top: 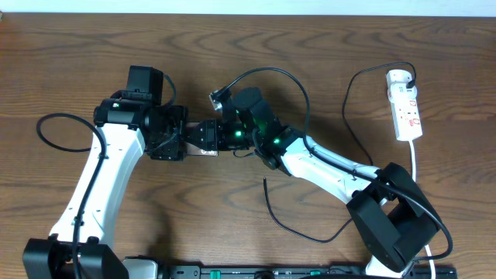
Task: Plug charger to phone and switch on socket
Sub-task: 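Close the right gripper on the box edge beside the left gripper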
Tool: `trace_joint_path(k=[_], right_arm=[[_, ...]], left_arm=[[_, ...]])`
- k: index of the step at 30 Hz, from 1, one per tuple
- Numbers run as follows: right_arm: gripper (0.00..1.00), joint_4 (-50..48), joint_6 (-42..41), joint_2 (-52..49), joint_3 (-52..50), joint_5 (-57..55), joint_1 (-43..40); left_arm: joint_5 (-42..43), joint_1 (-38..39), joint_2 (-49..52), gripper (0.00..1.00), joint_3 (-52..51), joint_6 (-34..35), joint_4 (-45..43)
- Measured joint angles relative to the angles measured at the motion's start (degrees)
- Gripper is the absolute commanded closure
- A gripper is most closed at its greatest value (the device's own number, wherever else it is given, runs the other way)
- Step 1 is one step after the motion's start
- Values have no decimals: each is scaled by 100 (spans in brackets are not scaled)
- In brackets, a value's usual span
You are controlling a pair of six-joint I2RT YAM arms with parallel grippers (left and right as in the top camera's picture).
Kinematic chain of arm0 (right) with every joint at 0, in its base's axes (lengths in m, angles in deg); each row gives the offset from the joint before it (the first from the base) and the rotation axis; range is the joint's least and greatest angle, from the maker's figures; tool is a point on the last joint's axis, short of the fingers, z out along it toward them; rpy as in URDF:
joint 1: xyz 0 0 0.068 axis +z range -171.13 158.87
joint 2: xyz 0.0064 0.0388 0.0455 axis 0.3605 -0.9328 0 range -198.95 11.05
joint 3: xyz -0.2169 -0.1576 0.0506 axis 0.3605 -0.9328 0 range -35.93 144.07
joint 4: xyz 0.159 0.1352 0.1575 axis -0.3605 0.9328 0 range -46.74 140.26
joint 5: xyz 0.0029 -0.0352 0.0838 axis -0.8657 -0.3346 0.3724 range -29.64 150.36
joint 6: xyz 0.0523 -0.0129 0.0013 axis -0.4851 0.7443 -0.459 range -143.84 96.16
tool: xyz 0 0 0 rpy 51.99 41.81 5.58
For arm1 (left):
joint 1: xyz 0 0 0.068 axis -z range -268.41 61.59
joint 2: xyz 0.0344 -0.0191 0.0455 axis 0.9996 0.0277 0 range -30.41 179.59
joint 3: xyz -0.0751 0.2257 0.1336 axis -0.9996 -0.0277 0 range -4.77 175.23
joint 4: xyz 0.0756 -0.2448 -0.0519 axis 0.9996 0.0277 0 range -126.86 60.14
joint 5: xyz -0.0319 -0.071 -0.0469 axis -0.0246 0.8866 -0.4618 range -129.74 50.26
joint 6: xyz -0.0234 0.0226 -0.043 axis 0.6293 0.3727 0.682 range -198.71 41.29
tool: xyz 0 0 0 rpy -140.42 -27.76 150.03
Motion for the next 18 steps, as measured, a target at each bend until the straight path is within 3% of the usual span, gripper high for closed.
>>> trace_joint_path(k=[18], right_arm=[[75,4,-4,0,0,9,17]], left_arm=[[0,0,0,93,0,-2,4]])
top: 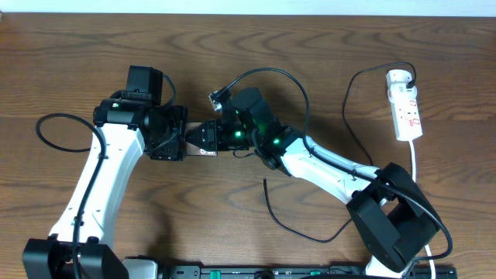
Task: Plug charger to phone and switch on socket
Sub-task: 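Close the right gripper on the box edge beside the left gripper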
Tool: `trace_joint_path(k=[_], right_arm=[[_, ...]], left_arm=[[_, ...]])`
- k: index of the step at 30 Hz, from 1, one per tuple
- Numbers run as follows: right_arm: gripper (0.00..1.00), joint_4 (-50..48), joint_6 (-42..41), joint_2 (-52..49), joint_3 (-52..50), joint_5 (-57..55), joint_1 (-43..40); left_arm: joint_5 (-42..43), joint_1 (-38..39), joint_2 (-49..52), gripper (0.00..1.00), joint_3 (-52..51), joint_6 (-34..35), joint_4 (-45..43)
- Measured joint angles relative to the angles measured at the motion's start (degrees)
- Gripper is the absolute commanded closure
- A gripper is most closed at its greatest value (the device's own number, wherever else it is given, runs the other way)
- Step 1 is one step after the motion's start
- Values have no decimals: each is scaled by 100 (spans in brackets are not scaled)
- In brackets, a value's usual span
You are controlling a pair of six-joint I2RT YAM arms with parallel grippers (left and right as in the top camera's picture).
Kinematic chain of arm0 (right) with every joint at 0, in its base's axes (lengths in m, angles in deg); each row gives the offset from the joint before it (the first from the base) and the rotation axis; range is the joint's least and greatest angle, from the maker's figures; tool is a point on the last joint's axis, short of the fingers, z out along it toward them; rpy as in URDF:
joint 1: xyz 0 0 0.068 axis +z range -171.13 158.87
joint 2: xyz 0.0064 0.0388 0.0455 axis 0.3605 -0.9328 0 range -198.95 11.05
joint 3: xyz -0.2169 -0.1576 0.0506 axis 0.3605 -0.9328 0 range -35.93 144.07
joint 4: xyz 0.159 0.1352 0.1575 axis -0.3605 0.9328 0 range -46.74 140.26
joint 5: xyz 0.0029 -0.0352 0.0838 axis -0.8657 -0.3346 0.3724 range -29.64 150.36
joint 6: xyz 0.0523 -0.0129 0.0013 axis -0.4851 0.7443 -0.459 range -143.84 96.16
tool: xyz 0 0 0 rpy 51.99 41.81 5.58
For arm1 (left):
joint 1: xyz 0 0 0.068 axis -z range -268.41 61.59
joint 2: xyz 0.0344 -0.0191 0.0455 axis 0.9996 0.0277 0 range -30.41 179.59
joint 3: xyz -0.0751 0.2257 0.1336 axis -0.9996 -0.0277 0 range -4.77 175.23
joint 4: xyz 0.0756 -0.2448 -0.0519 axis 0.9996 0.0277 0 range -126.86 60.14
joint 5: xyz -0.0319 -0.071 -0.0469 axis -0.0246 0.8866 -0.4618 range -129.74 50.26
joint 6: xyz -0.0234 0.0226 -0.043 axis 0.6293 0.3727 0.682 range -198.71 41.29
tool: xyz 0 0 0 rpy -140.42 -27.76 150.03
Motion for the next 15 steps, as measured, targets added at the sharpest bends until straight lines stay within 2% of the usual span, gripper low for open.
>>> trace_joint_path(k=[3,15], right_arm=[[81,0,-4,2,0,-2,-2],[94,17,-13,0,0,-50,0]], left_arm=[[0,0,0,93,0,0,0],[-17,0,0,93,0,0,0]])
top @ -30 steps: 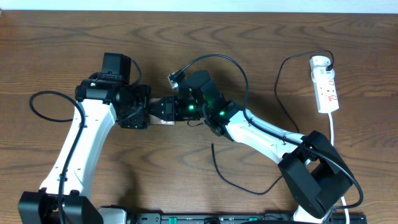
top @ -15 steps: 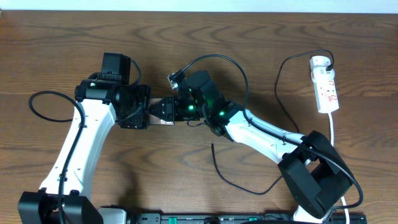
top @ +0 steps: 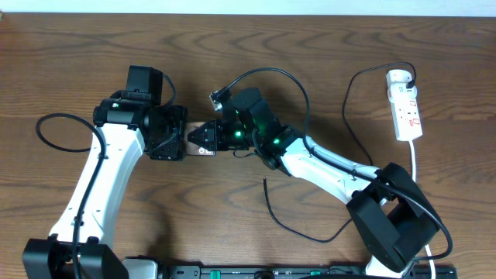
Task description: Plug charger to phone and switch on socket
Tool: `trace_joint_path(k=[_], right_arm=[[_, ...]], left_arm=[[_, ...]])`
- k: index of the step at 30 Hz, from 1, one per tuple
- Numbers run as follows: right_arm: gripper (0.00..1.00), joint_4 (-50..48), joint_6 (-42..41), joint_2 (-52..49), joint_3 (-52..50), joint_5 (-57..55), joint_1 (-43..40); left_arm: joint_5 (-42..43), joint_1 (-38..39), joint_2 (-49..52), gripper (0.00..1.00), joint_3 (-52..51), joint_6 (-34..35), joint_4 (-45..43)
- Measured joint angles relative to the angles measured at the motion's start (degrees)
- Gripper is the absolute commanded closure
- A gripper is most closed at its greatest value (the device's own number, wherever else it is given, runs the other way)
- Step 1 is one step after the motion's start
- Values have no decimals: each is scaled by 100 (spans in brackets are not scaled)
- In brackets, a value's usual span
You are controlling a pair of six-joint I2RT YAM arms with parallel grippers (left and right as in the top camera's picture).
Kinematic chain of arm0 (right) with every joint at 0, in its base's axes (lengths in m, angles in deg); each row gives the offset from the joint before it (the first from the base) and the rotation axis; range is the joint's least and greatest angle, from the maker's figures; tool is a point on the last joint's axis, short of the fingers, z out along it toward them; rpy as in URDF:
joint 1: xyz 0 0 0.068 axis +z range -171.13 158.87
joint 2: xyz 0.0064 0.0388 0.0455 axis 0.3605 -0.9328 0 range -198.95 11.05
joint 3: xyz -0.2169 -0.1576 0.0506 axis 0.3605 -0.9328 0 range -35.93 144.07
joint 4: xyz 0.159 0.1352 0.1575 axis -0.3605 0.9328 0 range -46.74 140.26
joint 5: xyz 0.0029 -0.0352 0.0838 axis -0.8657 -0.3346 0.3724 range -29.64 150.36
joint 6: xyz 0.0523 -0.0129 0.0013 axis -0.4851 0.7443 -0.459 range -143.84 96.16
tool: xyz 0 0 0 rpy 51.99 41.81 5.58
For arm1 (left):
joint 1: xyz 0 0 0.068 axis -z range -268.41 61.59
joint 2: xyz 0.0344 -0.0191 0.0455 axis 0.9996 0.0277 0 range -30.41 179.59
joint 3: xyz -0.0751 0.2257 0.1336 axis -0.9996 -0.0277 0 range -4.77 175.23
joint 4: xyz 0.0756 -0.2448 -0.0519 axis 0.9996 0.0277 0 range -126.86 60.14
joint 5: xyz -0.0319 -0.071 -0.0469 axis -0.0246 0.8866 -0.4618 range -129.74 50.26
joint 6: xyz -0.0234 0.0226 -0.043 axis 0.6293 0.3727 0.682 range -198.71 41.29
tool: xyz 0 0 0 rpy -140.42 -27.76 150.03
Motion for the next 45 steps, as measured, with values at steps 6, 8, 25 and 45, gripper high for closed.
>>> trace_joint_path(k=[6,8,25,45], right_arm=[[98,-2,-87,0,0,-13,-2],[99,0,-87,0,0,-13,-2],[99,33,-35,-4,-2,-9,37],[99,127,334,-7,-2,-439,-358]], left_arm=[[-4,0,0,93,0,0,-2],[-4,0,0,93,0,0,-2],[17,0,0,10,0,-15,-11],[269,0,-238,9,0,-787,-323]])
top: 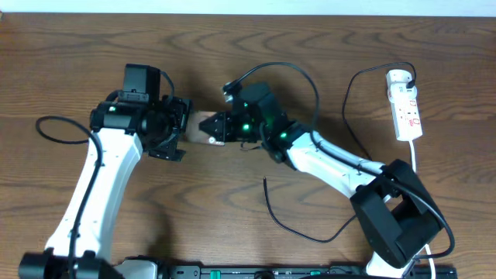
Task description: Plug charger to phone and switch on socket
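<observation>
A small tan, flat object that I take for the phone (202,127) sits between the two grippers at mid-table. My left gripper (187,128) meets its left end and seems shut on it. At the phone's right end is my right gripper (219,128); its fingers overlap the phone and their state is hidden. The white socket strip (404,105) lies at the far right. The black charger cable (350,116) runs from it, passes under my right arm and loops back. Its free end (265,180) lies on the table, apart from both grippers.
The wooden table (77,46) fills the view. A black cable loop (43,132) from my left arm lies at the left. Another black cable arches over my right wrist (279,68). The right arm's base (391,229) stands at the front right.
Both grippers have moved toward the far side of the table, and the right one has also shifted right. The tan phone now shows plainly between them. The charger cable's free end has not moved.
At all three earlier moments the two grippers stood close together at mid-table with only a sliver of the light object showing under them. The cable end lay on the table throughout. Now both grippers are farther back with the phone between them.
</observation>
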Tool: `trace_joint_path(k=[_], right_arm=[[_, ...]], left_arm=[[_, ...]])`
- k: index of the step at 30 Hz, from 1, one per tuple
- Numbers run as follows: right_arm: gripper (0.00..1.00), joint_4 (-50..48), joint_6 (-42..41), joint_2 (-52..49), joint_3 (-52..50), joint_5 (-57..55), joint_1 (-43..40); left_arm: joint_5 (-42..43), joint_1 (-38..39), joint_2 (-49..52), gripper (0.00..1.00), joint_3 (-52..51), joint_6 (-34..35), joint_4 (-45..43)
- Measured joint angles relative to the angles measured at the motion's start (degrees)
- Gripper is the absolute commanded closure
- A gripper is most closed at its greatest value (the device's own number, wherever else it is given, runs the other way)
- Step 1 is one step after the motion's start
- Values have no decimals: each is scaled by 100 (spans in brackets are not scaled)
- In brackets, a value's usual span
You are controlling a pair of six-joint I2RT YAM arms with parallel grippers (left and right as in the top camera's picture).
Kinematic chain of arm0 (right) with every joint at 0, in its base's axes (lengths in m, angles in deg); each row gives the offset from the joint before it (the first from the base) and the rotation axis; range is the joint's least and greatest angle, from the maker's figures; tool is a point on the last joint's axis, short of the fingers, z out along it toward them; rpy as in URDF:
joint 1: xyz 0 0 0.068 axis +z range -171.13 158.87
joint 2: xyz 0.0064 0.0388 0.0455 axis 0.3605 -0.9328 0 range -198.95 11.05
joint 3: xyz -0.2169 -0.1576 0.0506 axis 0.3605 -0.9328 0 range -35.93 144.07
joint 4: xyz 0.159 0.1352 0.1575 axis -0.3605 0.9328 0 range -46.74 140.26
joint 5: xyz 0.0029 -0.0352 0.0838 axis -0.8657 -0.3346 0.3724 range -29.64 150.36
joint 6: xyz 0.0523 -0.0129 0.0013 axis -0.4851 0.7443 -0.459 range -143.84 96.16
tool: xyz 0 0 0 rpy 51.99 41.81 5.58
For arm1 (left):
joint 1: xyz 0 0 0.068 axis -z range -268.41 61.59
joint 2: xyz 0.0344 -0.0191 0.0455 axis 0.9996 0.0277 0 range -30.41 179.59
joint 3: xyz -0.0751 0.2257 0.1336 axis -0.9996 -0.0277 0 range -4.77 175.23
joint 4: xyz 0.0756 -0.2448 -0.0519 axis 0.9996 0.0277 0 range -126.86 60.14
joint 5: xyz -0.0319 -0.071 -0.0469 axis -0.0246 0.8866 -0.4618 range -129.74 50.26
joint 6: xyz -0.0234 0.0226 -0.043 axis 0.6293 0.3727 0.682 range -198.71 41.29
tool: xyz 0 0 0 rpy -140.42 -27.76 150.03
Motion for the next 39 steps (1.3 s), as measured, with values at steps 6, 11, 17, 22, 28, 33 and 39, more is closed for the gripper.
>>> trace_joint_path(k=[6,11,17,22,28,33,39], right_arm=[[99,212,-98,-4,0,-66,-627],[99,186,-1084,-4,-2,138,-1222],[99,-1054,-3086,-26,-33,719,-1613],[99,-2671,-4695,-28,-35,1178,-1550],[99,-3609,-5777,-28,-31,1405,-1316],[99,-4157,-6262,-28,-31,1488,-1108],[99,-4452,-6566,-28,-31,1530,-894]], left_arm=[[52,0,-608,10,0,-114,-164],[55,0,-940,9,0,-463,-487],[55,0,-1054,10,0,-820,-1001],[55,0,-1051,9,0,-909,-1591],[57,0,-1051,9,0,-905,-2337],[57,0,-1051,9,0,-905,-2721],[50,0,-1051,10,0,-907,-2990]])
